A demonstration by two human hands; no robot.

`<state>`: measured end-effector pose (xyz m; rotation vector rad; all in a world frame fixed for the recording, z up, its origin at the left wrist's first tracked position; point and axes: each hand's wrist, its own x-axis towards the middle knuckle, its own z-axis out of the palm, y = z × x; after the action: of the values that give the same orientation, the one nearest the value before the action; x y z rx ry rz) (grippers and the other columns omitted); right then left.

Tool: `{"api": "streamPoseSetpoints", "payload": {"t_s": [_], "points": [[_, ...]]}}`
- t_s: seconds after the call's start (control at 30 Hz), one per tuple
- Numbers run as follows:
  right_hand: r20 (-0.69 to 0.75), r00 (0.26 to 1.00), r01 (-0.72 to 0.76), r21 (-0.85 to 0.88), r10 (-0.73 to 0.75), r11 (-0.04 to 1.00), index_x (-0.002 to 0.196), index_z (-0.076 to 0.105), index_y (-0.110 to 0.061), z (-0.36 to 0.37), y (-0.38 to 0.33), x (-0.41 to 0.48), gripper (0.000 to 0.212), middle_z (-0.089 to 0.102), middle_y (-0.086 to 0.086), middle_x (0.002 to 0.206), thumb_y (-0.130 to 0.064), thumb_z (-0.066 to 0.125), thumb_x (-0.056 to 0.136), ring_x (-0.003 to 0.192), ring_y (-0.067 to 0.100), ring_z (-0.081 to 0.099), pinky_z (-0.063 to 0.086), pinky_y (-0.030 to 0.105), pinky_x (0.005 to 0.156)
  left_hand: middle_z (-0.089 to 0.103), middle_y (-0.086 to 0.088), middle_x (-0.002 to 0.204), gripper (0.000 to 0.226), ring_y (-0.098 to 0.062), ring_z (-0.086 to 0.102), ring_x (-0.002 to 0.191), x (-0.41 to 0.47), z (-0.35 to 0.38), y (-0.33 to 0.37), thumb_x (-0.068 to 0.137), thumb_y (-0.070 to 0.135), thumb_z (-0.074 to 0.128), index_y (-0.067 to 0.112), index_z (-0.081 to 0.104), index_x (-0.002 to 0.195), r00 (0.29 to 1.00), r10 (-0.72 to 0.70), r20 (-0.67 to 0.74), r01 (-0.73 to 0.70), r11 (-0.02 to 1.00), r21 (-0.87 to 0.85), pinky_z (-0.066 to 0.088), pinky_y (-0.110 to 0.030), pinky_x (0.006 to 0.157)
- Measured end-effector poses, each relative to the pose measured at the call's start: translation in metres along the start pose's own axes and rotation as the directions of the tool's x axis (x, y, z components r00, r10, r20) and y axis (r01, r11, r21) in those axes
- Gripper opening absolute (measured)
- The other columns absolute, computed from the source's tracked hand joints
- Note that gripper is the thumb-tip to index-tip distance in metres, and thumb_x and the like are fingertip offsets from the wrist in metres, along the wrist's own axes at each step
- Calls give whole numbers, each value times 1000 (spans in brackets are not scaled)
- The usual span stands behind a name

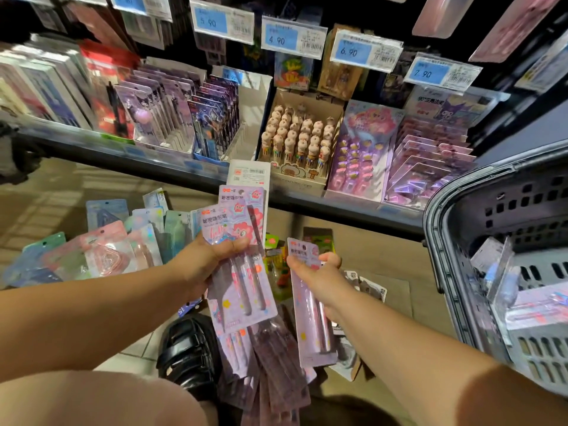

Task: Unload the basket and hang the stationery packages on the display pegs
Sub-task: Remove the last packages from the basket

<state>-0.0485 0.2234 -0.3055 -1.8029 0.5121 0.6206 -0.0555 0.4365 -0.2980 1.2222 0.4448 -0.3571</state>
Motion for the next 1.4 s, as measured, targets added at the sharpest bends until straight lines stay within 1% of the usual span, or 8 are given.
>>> {"api": "streamPoseSetpoints", "payload": {"t_s": [0.27,0.43,0.6,0.73,0.83,0.97,1.13,1.4], "points": [[57,998,-18,-168,28,986,130,28,-27,11,7,12,52,42,5,126,-62,40,94,106,23,45,37,33,90,76,-14,93,52,-22,74,79,-5,-2,-1,66,9,79,2,63,115,994,-66,88,65,998,6,59,-31,62],[159,981,61,284,-110,957,112,47,-27,6,-27,9,32,62,-6,108,-55,40,98,97,10,60,46,37,96,70,-17,82,29,-11,64,44,-15,16,2,78,-5,69,-2,62,106,969,-146,197,147,989,6,44,-14,35],[93,980,139,302,-174,943,118,56,-10,0,-46,11,27,72,5,106,-30,53,100,95,18,71,57,34,81,75,-14,101,95,-19,74,88,-15,21,-5,41,21,97,3,57,126,955,-127,267,101,989,108,58,-24,68],[41,987,137,313,-157,940,105,54,-9,-7,-48,11,13,71,7,99,-21,53,100,85,18,69,56,44,86,72,-20,108,87,-30,73,91,-16,22,-4,41,20,95,5,62,120,952,-172,254,151,983,101,59,-37,72],[-15,986,157,374,-163,914,97,49,-11,-11,-49,11,10,69,9,99,-20,51,101,88,21,68,55,52,89,73,-18,106,67,-38,69,100,-16,23,0,38,29,90,10,74,101,969,-166,182,148,983,108,51,-55,95],[-179,969,231,386,-173,893,98,47,-12,-26,-51,15,9,67,11,104,-20,47,102,94,25,67,55,42,73,74,-14,104,53,-41,65,109,-17,26,2,46,34,88,15,78,95,991,-113,73,106,991,86,40,-63,103],[-291,907,341,83,-304,936,82,43,-17,-41,-48,15,20,67,12,91,-26,48,100,77,25,64,43,31,60,74,-19,102,50,-43,67,98,-17,31,5,58,29,87,10,73,102,996,-75,-51,78,996,51,45,-61,99],[-124,907,413,73,-403,908,82,51,-23,-12,-47,-5,20,62,-2,80,-32,49,100,75,16,58,41,29,63,65,0,61,22,-12,55,41,-15,46,-3,89,21,70,13,63,108,994,-105,-16,107,986,131,37,-19,44]]}}
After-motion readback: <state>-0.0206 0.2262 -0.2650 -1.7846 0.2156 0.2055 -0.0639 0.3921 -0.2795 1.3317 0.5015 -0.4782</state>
